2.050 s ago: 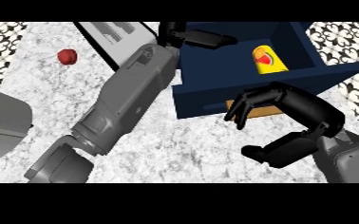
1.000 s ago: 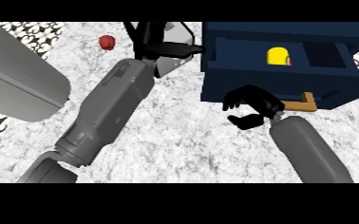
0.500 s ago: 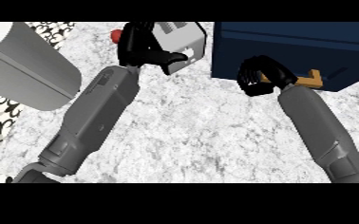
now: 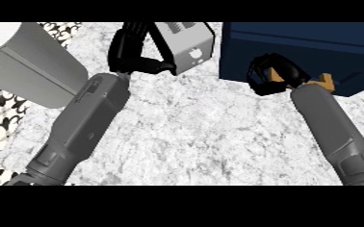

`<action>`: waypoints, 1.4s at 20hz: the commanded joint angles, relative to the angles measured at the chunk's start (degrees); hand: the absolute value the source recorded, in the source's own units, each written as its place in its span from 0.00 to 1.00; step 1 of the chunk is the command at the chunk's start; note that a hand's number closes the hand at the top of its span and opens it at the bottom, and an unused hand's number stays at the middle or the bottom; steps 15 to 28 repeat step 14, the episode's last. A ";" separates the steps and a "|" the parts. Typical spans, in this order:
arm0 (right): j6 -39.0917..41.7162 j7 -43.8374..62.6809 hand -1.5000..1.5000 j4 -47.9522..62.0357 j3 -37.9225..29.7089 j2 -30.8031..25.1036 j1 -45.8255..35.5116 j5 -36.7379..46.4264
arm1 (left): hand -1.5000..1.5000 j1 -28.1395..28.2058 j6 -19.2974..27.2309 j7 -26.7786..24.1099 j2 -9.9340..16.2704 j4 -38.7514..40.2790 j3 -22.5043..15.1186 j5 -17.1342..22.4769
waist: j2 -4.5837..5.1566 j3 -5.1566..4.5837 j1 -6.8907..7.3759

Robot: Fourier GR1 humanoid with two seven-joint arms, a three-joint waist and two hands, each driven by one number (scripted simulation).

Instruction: Pick up the cup, place it into the drawer and close the drawer

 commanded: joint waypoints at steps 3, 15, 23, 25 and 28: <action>-3.69 4.39 1.00 2.58 -5.30 -6.36 -9.48 -1.07 | 0.00 1.39 -1.69 0.64 0.70 -1.51 -0.61 0.01 | 1.04 -0.47 2.49; 1.45 4.89 1.00 -0.55 -6.54 -8.93 -8.34 -4.26 | 0.00 3.22 -4.47 0.38 2.27 -2.87 -0.27 0.61 | 1.41 -0.62 3.96; 1.45 4.89 1.00 -0.55 -6.54 -8.93 -8.34 -4.26 | 0.00 3.22 -4.47 0.38 2.27 -2.87 -0.27 0.61 | 1.41 -0.62 3.96; 1.45 4.89 1.00 -0.55 -6.54 -8.93 -8.34 -4.26 | 0.00 3.22 -4.47 0.38 2.27 -2.87 -0.27 0.61 | 1.41 -0.62 3.96; 1.45 4.89 1.00 -0.55 -6.54 -8.93 -8.34 -4.26 | 0.00 3.22 -4.47 0.38 2.27 -2.87 -0.27 0.61 | 1.41 -0.62 3.96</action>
